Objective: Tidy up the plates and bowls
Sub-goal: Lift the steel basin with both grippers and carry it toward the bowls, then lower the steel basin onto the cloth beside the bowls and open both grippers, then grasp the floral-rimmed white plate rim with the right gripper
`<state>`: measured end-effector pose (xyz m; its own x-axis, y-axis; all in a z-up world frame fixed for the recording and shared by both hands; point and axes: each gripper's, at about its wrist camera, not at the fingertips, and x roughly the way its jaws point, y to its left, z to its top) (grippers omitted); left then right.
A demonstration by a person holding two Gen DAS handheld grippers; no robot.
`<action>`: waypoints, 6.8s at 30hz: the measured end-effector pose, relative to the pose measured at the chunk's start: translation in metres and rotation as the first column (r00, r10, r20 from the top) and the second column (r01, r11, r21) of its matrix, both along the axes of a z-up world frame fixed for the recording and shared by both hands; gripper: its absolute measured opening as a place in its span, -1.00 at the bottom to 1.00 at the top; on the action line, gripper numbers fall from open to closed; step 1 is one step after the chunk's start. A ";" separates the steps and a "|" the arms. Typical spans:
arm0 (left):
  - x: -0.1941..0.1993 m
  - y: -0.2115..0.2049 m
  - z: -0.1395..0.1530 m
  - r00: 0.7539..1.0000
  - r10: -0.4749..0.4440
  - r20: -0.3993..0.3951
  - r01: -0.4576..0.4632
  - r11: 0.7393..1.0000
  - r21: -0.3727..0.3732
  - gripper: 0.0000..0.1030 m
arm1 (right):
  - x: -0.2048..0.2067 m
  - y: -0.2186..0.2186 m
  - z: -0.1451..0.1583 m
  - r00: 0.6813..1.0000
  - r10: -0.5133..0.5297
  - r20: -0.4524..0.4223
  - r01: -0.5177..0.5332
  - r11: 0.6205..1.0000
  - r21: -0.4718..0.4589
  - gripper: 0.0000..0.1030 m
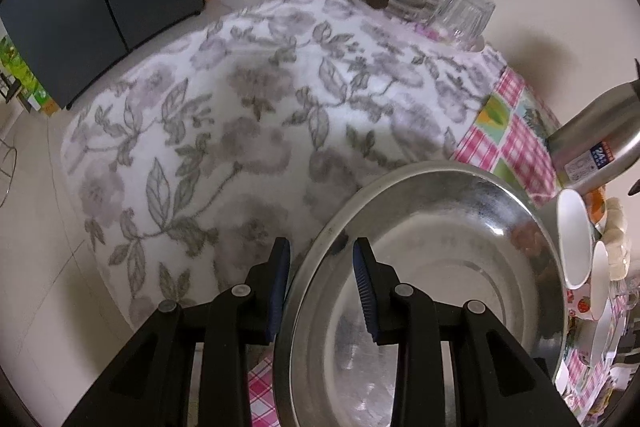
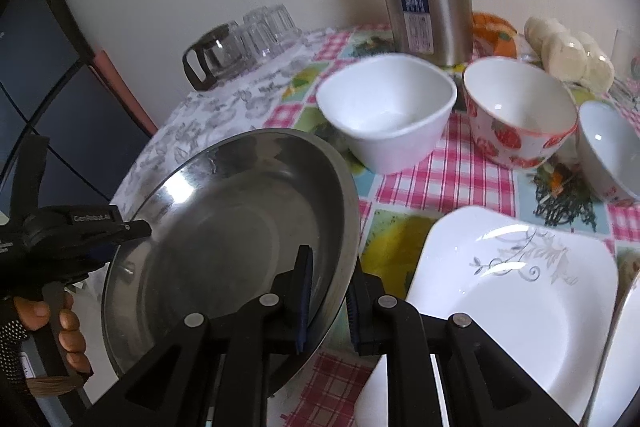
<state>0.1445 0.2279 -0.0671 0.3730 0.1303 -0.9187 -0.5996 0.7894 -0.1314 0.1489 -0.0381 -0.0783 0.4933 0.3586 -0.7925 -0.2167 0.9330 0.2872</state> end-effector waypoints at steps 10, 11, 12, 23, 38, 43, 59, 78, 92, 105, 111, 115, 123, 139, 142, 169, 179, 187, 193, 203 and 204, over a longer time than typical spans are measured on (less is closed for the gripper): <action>-0.007 -0.023 0.047 0.991 -0.052 0.125 0.048 0.998 0.033 -0.34 | -0.010 -0.017 0.039 0.996 -0.015 0.089 0.013 1.000 0.019 -0.67; -0.008 -0.027 0.051 0.989 -0.060 0.137 0.056 0.998 0.035 -0.34 | -0.011 -0.021 0.043 0.995 -0.021 0.098 0.019 1.000 0.020 -0.67; -0.008 -0.030 0.054 0.987 -0.065 0.144 0.060 0.997 0.037 -0.34 | -0.012 -0.024 0.047 0.994 -0.026 0.106 0.024 1.000 0.020 -0.67; -0.008 -0.078 0.074 0.969 -0.154 0.192 0.147 0.988 0.051 -0.34 | -0.025 -0.070 0.072 0.986 -0.094 0.138 0.091 0.995 0.030 -0.67; -0.008 -0.157 0.088 0.929 -0.306 0.210 0.295 0.952 0.082 -0.34 | -0.039 -0.147 0.078 0.971 -0.205 0.119 0.202 0.979 0.037 -0.64; -0.008 -0.177 0.087 0.916 -0.347 0.203 0.338 0.938 0.080 -0.34 | -0.043 -0.163 0.079 0.966 -0.234 0.110 0.232 0.972 0.028 -0.61; -0.009 -0.217 0.066 0.882 -0.450 0.138 0.446 0.893 0.059 -0.34 | -0.062 -0.199 0.058 0.951 -0.305 0.041 0.306 0.952 -0.021 -0.55; 0.002 -0.221 0.025 0.883 -0.468 0.032 0.467 0.884 0.009 -0.34 | -0.054 -0.202 0.025 0.946 -0.321 -0.049 0.317 0.945 -0.081 -0.55; 0.008 -0.219 -0.004 0.888 -0.456 -0.055 0.455 0.890 -0.030 -0.34 | -0.047 -0.197 -0.004 0.936 -0.324 -0.139 0.303 0.941 -0.150 -0.55; 0.009 -0.211 -0.018 0.904 -0.418 -0.094 0.415 0.909 -0.045 -0.31 | -0.046 -0.191 -0.014 0.934 -0.307 -0.184 0.277 0.946 -0.169 -0.55; 0.011 -0.210 -0.017 0.907 -0.411 -0.091 0.409 0.912 -0.042 -0.28 | -0.044 -0.186 -0.018 0.934 -0.297 -0.196 0.265 0.948 -0.174 -0.55; 0.010 -0.211 -0.017 0.903 -0.419 -0.093 0.416 0.908 -0.044 -0.23 | -0.044 -0.184 -0.020 0.934 -0.294 -0.204 0.258 0.949 -0.183 -0.55; 0.009 -0.213 -0.015 0.896 -0.431 -0.106 0.429 0.902 -0.043 -0.20 | -0.045 -0.183 -0.019 0.932 -0.293 -0.212 0.256 0.948 -0.188 -0.55; 0.010 -0.213 -0.010 0.899 -0.431 -0.078 0.429 0.903 -0.037 0.12 | -0.049 -0.196 -0.004 0.926 -0.334 -0.179 0.302 0.936 -0.181 0.14; 0.011 -0.213 -0.007 0.901 -0.428 -0.071 0.427 0.904 -0.028 0.16 | -0.049 -0.195 -0.002 0.926 -0.338 -0.165 0.306 0.932 -0.192 0.20; 0.009 -0.219 0.023 0.912 -0.409 0.030 0.403 0.907 0.123 0.93 | -0.052 -0.213 0.013 0.924 -0.369 -0.105 0.349 0.922 -0.169 0.92; 0.003 -0.242 0.037 0.885 -0.458 0.082 0.446 0.886 0.127 0.94 | -0.060 -0.252 0.022 0.891 -0.444 -0.090 0.427 0.890 -0.159 0.97; -0.009 -0.296 0.046 0.805 -0.581 0.121 0.569 0.814 0.118 0.94 | -0.077 -0.307 0.020 0.817 -0.567 -0.107 0.548 0.820 -0.166 0.97; -0.020 -0.346 0.046 0.724 -0.680 0.120 0.667 0.734 0.132 0.94 | -0.089 -0.336 0.016 0.778 -0.616 -0.125 0.596 0.786 -0.164 0.97; -0.031 -0.403 0.025 0.637 -0.769 0.048 0.760 0.637 0.129 0.94 | -0.091 -0.352 -0.012 0.764 -0.611 -0.207 0.580 0.791 -0.195 0.97; -0.032 -0.406 0.022 0.631 -0.775 0.037 0.766 0.630 0.128 0.94 | -0.090 -0.352 -0.016 0.765 -0.607 -0.216 0.575 0.794 -0.199 0.97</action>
